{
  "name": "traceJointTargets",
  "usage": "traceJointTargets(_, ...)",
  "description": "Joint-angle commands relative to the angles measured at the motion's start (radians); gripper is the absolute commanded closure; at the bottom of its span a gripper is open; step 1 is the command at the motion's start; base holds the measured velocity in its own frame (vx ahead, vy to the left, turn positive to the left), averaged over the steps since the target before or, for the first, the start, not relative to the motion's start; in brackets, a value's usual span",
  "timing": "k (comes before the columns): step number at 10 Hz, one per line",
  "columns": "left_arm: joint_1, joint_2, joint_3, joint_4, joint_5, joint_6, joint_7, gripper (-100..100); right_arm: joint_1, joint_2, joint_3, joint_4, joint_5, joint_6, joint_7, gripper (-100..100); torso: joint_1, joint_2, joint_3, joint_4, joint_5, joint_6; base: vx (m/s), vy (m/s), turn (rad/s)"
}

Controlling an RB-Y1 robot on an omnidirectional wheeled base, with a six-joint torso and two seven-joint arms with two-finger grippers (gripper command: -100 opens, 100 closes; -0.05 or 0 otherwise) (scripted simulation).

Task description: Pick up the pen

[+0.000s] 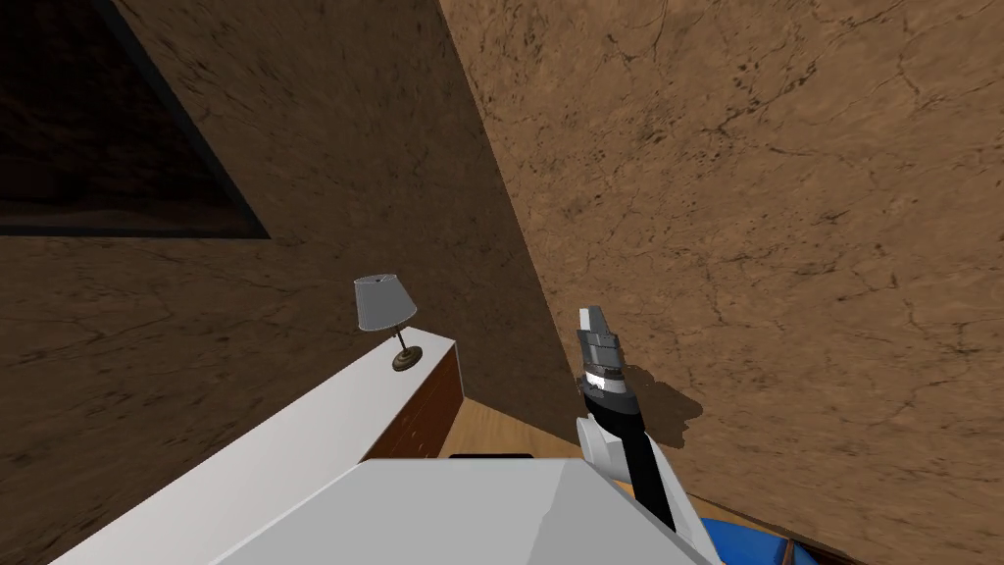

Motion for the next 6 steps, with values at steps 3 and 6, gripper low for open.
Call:
traceJointTargets(3, -0.015, -0.013, 0.009, 0.084, -0.031, -0.036, 0.008, -100, 0.000, 0.000, 0.000, 0.000, 0.000, 0.000, 0.000, 0, 0.000, 0.001, 0.000, 0.000, 0.000, 0.000, 0.032, 0.015, -0.150)
traceJointTargets(6, -0.011, -0.028, -0.005, 0.153, -0.076, -0.067, 0.044, -100, 0.000, 0.000, 0.000, 0.000, 0.000, 0.000, 0.000, 0, 0.001, 0.000, 0.000, 0.000, 0.000, -0.001, 0.039, 0.034, -0.236)
